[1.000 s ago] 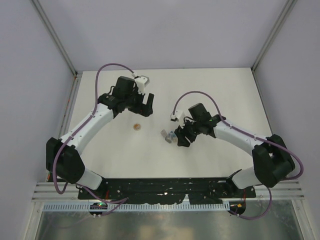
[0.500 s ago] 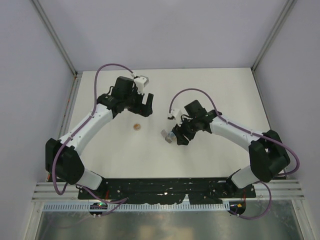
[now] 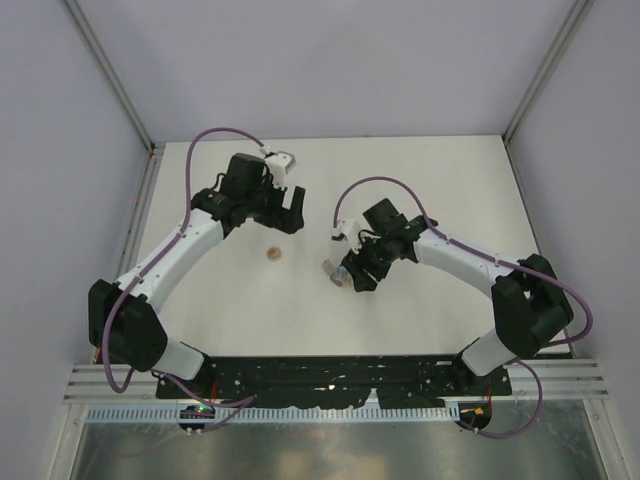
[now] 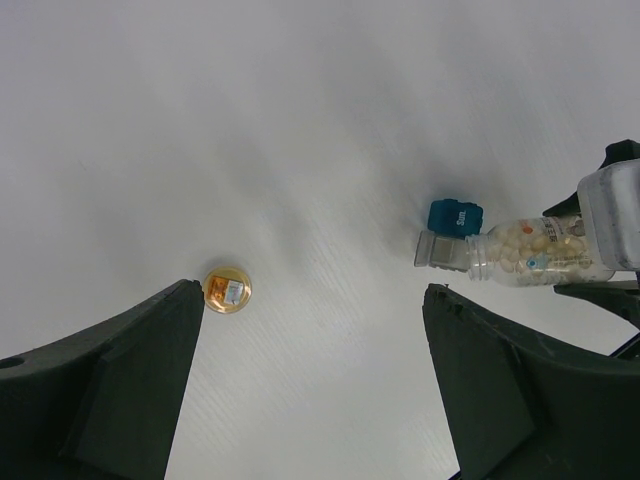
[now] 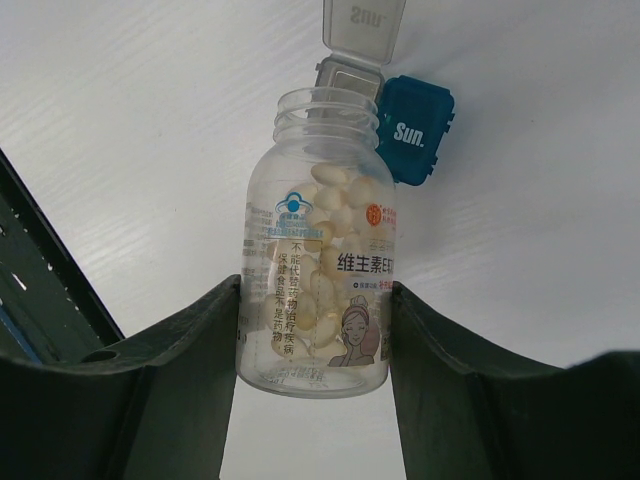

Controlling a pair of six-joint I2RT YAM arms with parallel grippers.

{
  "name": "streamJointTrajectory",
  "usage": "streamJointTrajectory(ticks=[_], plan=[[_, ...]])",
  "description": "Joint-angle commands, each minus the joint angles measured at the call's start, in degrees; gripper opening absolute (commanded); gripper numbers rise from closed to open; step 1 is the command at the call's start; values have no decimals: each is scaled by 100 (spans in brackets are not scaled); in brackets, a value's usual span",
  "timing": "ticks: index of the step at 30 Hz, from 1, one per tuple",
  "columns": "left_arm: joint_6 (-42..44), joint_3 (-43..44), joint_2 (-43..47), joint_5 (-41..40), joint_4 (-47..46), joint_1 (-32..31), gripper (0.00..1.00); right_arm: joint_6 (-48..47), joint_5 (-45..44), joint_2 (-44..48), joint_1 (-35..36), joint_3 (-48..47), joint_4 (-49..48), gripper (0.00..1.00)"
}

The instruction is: Sort the pills into containers

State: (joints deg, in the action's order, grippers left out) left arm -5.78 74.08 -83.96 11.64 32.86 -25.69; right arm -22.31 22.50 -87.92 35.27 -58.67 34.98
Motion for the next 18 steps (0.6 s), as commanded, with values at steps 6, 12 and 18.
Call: streamJointTrajectory(ticks=[6, 12, 18], plan=[[-55, -8, 249, 119, -210, 56, 94, -46, -167, -111, 86, -337, 96, 6], [-63, -34, 258, 128, -227, 64, 94, -37, -246, -182, 103, -425, 202, 6], [-72, -52, 275, 137, -228, 73, 94, -63, -299, -269, 130, -522, 334, 6]])
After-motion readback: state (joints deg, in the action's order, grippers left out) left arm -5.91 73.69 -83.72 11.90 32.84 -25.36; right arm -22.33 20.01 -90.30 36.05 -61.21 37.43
